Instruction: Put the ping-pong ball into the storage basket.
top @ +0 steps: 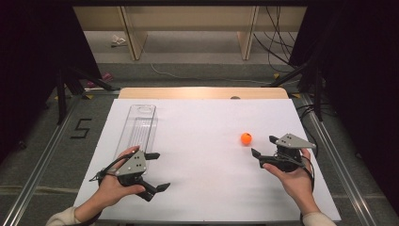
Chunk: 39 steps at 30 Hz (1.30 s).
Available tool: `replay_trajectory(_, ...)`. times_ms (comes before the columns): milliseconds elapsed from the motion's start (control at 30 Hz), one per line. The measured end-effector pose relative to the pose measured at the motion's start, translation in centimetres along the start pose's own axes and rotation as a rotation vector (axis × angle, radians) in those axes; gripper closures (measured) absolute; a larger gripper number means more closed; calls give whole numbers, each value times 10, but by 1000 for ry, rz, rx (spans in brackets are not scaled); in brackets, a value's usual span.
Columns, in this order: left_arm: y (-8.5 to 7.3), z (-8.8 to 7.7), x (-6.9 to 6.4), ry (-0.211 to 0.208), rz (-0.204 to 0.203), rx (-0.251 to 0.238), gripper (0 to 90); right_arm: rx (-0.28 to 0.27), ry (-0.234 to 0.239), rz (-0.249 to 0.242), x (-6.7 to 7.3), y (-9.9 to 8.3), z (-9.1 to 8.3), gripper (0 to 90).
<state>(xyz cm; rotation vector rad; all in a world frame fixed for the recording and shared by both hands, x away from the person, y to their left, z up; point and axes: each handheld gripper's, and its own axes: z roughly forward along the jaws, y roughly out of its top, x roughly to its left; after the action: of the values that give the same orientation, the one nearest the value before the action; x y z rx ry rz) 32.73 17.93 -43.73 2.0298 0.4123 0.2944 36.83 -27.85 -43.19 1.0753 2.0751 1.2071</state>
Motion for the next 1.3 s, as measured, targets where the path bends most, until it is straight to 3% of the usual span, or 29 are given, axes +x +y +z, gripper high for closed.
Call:
replay_trajectory(333,0,0,0,-3,0,-1,0,32,-27,1,-10,3,21,163)
replay_trajectory(1300,0,0,0,-4,2,0,0,101,-29,-8,-17,5,58,164)
